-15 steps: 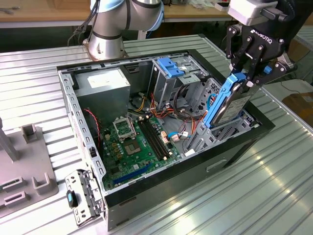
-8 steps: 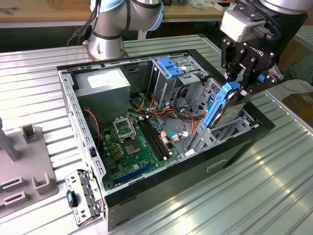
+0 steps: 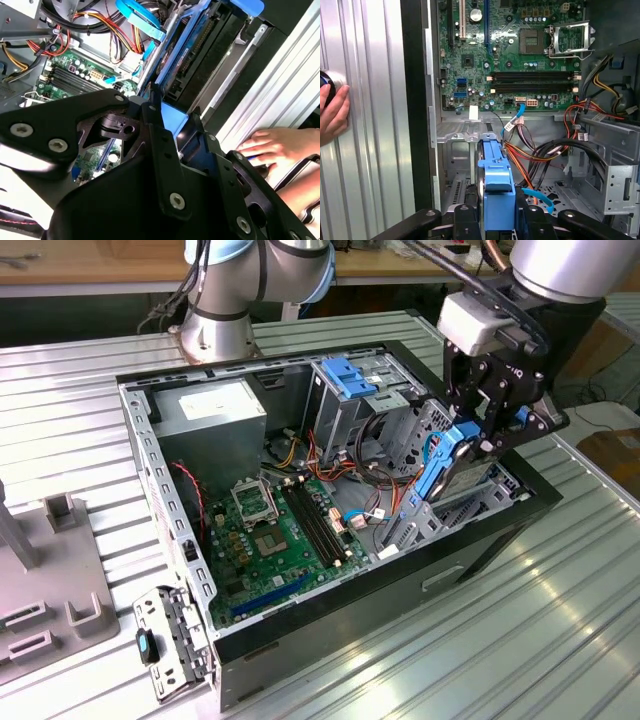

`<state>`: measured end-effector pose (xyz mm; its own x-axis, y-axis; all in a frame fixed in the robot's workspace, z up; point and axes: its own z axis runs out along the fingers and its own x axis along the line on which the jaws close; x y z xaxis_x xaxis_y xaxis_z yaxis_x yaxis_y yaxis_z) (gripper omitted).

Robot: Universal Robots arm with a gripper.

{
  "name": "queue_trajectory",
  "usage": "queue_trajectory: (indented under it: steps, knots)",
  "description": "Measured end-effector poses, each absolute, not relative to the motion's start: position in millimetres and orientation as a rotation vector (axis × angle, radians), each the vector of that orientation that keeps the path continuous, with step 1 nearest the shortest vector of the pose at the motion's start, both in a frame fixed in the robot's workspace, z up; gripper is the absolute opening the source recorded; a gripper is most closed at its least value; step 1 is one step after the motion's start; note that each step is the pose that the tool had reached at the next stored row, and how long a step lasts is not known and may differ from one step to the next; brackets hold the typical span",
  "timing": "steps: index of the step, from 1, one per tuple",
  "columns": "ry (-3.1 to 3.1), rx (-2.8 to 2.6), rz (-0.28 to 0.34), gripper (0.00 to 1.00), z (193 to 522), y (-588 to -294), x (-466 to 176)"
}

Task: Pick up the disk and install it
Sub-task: 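Insert the disk into the insertion slot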

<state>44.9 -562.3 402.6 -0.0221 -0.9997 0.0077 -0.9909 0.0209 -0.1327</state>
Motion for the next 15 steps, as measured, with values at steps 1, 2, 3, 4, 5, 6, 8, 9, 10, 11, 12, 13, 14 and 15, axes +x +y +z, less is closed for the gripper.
queue_trajectory:
  steps: [1, 2, 3, 4, 5, 6, 8, 9, 10, 11, 12, 13, 14, 15]
  knots:
    - [2.180, -2.133, -0.153, 0.36, 401, -562, 45]
    - [2.180, -2.133, -0.153, 0.36, 398, -563, 45]
    - [2.180, -2.133, -0.154, 0.36, 398, -563, 45]
    - [2.180, -2.134, -0.154, 0.36, 398, -563, 45]
    - [2.180, -2.133, -0.153, 0.36, 398, -563, 45]
    - [2.180, -2.133, -0.153, 0.36, 393, -563, 45]
    - [2.180, -2.134, -0.154, 0.36, 386, -563, 45]
    - [2.180, -2.133, -0.154, 0.36, 384, -563, 45]
    - [2.180, -2.133, -0.154, 0.36, 381, -563, 45]
    - [2.180, -2.134, -0.154, 0.36, 379, -563, 45]
    - [2.180, -2.133, -0.153, 0.36, 376, -563, 45]
    - [2.180, -2.133, -0.153, 0.36, 374, -563, 45]
    - [2.180, -2.133, -0.154, 0.36, 373, -563, 45]
    - [2.180, -2.134, -0.154, 0.36, 371, -563, 45]
